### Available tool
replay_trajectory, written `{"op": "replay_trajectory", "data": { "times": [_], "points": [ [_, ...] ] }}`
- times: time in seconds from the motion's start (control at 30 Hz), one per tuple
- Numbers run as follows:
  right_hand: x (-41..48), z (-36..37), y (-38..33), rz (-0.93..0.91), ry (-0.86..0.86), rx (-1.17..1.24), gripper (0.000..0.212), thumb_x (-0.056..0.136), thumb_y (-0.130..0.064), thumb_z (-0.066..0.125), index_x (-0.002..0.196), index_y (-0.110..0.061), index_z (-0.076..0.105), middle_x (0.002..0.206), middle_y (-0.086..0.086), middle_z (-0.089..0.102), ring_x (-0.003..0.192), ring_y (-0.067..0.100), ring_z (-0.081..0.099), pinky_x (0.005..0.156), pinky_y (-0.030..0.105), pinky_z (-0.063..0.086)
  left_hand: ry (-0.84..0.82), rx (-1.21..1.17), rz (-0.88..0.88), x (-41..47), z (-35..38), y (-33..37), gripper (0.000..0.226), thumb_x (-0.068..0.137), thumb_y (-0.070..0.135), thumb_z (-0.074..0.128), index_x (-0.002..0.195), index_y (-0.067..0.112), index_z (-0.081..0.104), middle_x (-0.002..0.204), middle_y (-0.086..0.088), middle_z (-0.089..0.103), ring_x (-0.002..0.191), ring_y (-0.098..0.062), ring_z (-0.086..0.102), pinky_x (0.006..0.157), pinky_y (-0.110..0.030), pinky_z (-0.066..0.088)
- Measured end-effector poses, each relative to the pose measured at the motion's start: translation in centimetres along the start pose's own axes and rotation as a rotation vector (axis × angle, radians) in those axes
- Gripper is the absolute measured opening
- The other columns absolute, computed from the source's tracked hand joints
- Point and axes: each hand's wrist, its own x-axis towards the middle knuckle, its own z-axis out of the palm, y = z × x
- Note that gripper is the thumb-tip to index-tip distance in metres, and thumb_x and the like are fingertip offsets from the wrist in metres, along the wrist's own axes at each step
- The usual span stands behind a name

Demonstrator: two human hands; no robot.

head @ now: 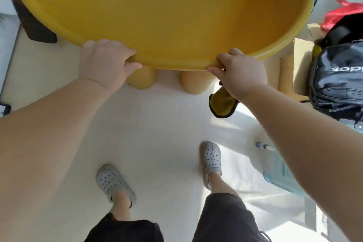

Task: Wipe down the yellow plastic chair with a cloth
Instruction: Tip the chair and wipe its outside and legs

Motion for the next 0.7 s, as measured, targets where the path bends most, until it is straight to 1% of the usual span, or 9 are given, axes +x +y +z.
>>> {"op": "replay_trajectory", "data": {
  "times": [0.13, 0.27, 0.33, 0.4, 0.47, 0.53, 0.6, 0.67, 0.7],
  "points": [
    [-0.8, 0.7, -1.2, 0.132, 0.05, 0.104, 0.046, 0.096, -0.063, 0.053, 0.115, -0.024, 0.066, 0.118, 0.0, 0.059, 0.088, 0.03, 0.062, 0.063, 0.035, 0.045, 0.068, -0.043, 0.021, -0.4, 1.0, -0.5, 0.036, 0.093, 0.044, 0.066, 0.112, 0.014, 0.073, 0.109, -0.012, 0.07, 0.103, -0.037, 0.06, 0.085, -0.05, 0.037],
    [-1.4, 2.0, -1.6, 0.181, 0.124, 0.184, 0.049, 0.096, -0.063, 0.053, 0.13, -0.028, 0.061, 0.14, -0.009, 0.052, 0.094, 0.026, 0.064, 0.066, 0.032, 0.044, 0.132, -0.094, 0.059, -0.6, 1.7, -0.9, 0.036, 0.092, 0.042, 0.068, 0.114, 0.013, 0.072, 0.109, -0.012, 0.071, 0.103, -0.037, 0.061, 0.085, -0.05, 0.037],
    [-1.6, 3.1, -1.7, 0.2, 0.187, 0.219, 0.053, 0.097, -0.063, 0.052, 0.138, -0.03, 0.056, 0.154, -0.012, 0.043, 0.097, 0.022, 0.065, 0.069, 0.031, 0.044, 0.178, -0.108, 0.032, -1.2, 2.5, -0.4, 0.038, 0.094, 0.041, 0.065, 0.12, 0.013, 0.07, 0.116, -0.011, 0.07, 0.113, -0.036, 0.06, 0.092, -0.053, 0.038],
    [-2.1, 4.6, -2.2, 0.215, 0.262, 0.294, 0.055, 0.098, -0.06, 0.052, 0.144, -0.03, 0.052, 0.162, -0.012, 0.034, 0.095, 0.016, 0.066, 0.07, 0.029, 0.042, 0.227, -0.098, -0.036, -2.1, 3.7, 0.5, 0.04, 0.097, 0.04, 0.06, 0.128, 0.014, 0.065, 0.128, -0.009, 0.065, 0.129, -0.035, 0.052, 0.105, -0.06, 0.032],
    [-2.4, 6.2, -2.5, 0.207, 0.399, 0.382, 0.057, 0.097, -0.056, 0.057, 0.147, -0.027, 0.052, 0.164, -0.011, 0.032, 0.09, 0.01, 0.067, 0.069, 0.027, 0.042, 0.295, -0.111, -0.108, -2.8, 5.2, 1.7, 0.046, 0.098, 0.039, 0.055, 0.136, 0.013, 0.058, 0.139, -0.01, 0.058, 0.141, -0.034, 0.041, 0.114, -0.067, 0.019],
    [-2.5, 7.8, -2.9, 0.184, 0.538, 0.442, 0.058, 0.095, -0.052, 0.064, 0.145, -0.023, 0.056, 0.162, -0.007, 0.037, 0.086, 0.005, 0.065, 0.067, 0.027, 0.045, 0.358, -0.13, -0.161, -3.1, 6.7, 2.7, 0.053, 0.099, 0.041, 0.051, 0.143, 0.011, 0.052, 0.146, -0.011, 0.051, 0.146, -0.034, 0.033, 0.117, -0.069, 0.011],
    [-2.2, 9.1, -3.1, 0.166, 0.664, 0.499, 0.056, 0.093, -0.045, 0.071, 0.141, -0.018, 0.058, 0.159, -0.002, 0.042, 0.102, -0.004, 0.055, 0.07, 0.026, 0.046, 0.427, -0.151, -0.191, -3.0, 8.0, 3.2, 0.058, 0.098, 0.043, 0.05, 0.145, 0.01, 0.048, 0.15, -0.013, 0.047, 0.148, -0.035, 0.029, 0.117, -0.069, 0.01],
    [-1.9, 10.1, -3.0, 0.111, 0.803, 0.528, 0.055, 0.092, -0.039, 0.074, 0.138, -0.012, 0.06, 0.155, 0.006, 0.047, 0.114, -0.013, 0.037, 0.076, 0.011, 0.041, 0.505, -0.15, -0.187, -2.8, 9.3, 3.2, 0.066, 0.096, 0.049, 0.051, 0.148, 0.009, 0.045, 0.153, -0.014, 0.044, 0.15, -0.036, 0.027, 0.117, -0.07, 0.008],
    [-1.7, 10.6, -3.0, 0.059, 0.871, 0.523, 0.055, 0.091, -0.037, 0.075, 0.136, -0.009, 0.061, 0.152, 0.011, 0.049, 0.117, -0.013, 0.034, 0.079, 0.002, 0.038, 0.539, -0.144, -0.173, -2.7, 9.9, 3.2, 0.072, 0.094, 0.054, 0.052, 0.149, 0.008, 0.042, 0.155, -0.014, 0.042, 0.15, -0.036, 0.025, 0.117, -0.07, 0.006]
  ]
}}
